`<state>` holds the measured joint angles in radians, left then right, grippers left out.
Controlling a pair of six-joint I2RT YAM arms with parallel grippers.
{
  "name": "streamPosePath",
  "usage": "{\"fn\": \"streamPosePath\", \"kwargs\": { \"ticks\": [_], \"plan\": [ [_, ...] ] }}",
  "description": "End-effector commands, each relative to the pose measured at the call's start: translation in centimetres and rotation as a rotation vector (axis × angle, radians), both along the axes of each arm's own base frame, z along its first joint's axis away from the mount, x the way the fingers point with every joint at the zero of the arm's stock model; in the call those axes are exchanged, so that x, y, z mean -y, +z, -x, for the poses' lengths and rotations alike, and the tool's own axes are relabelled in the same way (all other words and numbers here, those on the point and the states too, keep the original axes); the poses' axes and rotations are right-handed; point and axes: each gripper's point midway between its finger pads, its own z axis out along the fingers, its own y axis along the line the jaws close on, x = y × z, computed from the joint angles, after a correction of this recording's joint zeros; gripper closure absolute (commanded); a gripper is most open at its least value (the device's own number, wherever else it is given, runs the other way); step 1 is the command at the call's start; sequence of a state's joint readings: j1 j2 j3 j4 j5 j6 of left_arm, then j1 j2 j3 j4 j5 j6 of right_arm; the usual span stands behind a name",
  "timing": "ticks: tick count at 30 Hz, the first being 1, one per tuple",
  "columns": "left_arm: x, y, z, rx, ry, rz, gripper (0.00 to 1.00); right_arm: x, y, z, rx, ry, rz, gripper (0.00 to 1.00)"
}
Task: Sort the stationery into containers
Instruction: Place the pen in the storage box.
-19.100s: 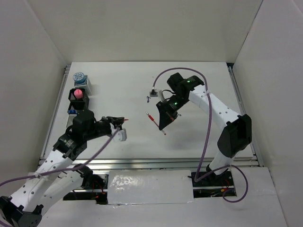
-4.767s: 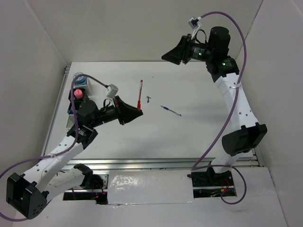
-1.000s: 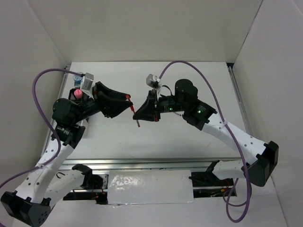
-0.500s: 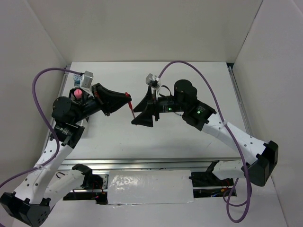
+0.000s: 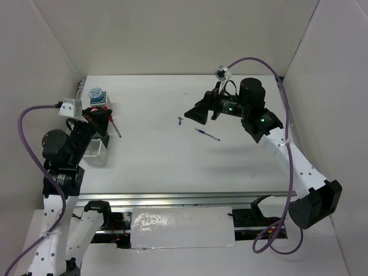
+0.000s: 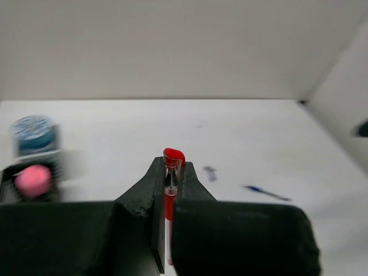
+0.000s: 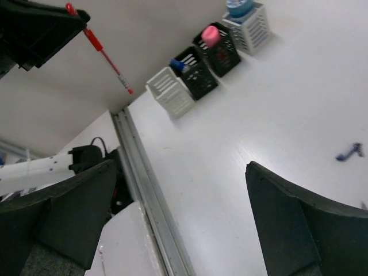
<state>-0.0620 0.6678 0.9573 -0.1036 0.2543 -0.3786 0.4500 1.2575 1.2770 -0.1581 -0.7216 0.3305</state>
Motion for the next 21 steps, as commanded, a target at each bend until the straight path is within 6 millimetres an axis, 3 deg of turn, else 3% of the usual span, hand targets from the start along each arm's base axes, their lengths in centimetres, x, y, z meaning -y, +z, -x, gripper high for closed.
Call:
{"fn": "streamPosePath", "kwargs": {
  "ticks": [1, 2, 3, 4, 5, 15, 21],
  "plan": [
    [-6.7, -3.2, -1.1, 0.036, 0.304, -0.222, 1.00, 2.1, 0.2, 0.2, 0.037, -0.032, 0.024, 0.00],
    [-7.5, -3.5, -1.0, 0.054, 0.334, -0.242, 1.00, 2.9, 0.2, -0.2, 0.058, -0.050, 0.032, 0.00],
    [-7.9, -5.2, -1.4, 0.029, 0.348, -0.262, 1.00, 3.2, -0.1, -0.2, 0.062, -0.055, 0.040, 0.00],
    [-8.2, -4.6, -1.7, 0.075, 0.368, -0.280, 1.00, 3.4, -0.2, -0.4, 0.069, -0.062, 0.047, 0.00],
    [-8.8, -5.7, -2.3, 0.053, 0.397, -0.286, 1.00, 3.9, -0.2, -0.6, 0.073, -0.073, 0.047, 0.00],
    [-11.6, -8.2, -4.9, 0.027, 0.505, -0.331, 1.00, 4.9, -1.6, 0.2, 0.087, -0.064, 0.078, 0.00],
    [-15.5, -8.9, -5.9, -0.021, 0.568, -0.327, 1.00, 5.0, -2.1, 0.4, 0.083, -0.053, 0.080, 0.00]
  ]
}}
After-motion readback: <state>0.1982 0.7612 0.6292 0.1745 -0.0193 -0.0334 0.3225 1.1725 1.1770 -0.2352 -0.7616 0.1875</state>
